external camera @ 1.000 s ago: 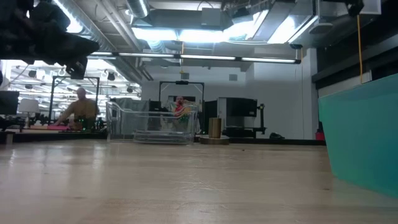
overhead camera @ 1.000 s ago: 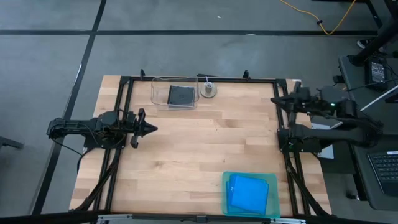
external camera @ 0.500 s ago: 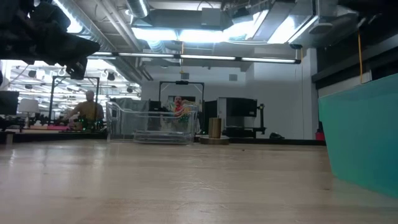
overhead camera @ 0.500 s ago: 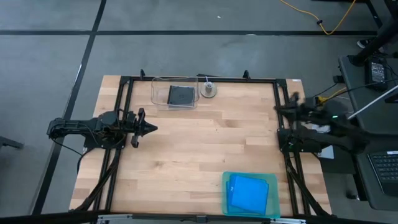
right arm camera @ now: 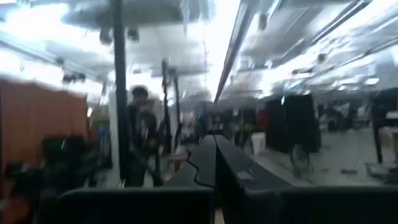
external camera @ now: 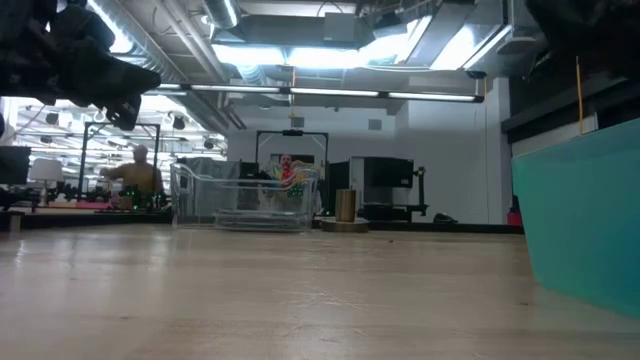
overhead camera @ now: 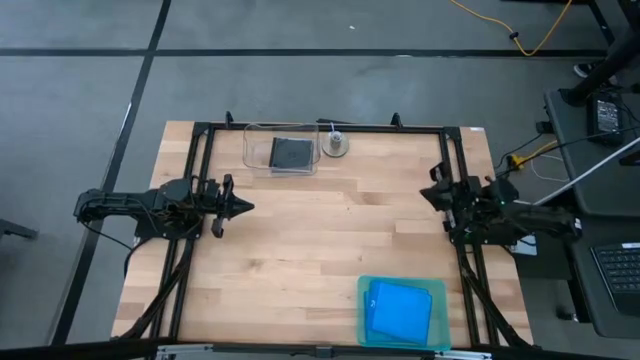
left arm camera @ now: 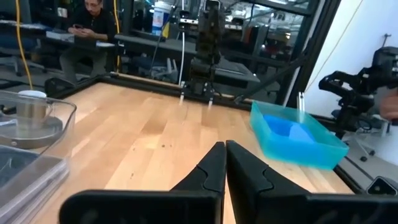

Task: Pick & place jewel cases by type
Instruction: Return to Home Position

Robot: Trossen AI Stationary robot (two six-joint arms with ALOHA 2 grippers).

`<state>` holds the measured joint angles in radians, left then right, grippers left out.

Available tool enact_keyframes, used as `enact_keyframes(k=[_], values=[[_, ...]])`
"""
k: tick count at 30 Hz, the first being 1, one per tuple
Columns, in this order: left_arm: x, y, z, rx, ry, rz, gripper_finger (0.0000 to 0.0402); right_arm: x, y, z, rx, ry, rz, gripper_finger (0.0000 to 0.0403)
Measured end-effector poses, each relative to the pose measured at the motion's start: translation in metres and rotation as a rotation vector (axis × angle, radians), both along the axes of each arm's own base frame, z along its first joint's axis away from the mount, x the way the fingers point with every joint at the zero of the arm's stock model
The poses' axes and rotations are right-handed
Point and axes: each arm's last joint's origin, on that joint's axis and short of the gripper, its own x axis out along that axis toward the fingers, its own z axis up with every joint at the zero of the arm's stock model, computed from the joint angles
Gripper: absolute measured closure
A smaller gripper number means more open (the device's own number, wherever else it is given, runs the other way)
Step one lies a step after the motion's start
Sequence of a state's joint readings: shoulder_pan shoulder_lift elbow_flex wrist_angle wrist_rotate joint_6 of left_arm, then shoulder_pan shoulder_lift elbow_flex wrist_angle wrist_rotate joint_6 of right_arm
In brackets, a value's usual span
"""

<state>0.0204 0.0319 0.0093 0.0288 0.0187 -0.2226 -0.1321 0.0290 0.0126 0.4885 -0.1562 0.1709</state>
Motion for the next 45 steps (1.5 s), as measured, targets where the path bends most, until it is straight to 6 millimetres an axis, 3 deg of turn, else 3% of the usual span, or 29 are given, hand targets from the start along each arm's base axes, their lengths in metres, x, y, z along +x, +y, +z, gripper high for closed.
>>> enact_keyframes(k=[10, 22, 45], values=[[0.0, 0.0, 0.0, 0.0, 0.003, -0.001, 0.0395, 0.009, 0.011, -0.039, -0.111, 0.387, 0.18, 0.04], [0.0, 0.0, 0.0, 0.0, 0.003, -0.001, 0.0395, 0.011, 0.004, -0.045, -0.099, 0.469, -0.077, 0.0396], [0.0, 0.0, 0.0, 0.0, 0.003, -0.001, 0.0394, 0.012, 0.004, -0.046, -0.078, 0.473, -0.077, 0.0395]])
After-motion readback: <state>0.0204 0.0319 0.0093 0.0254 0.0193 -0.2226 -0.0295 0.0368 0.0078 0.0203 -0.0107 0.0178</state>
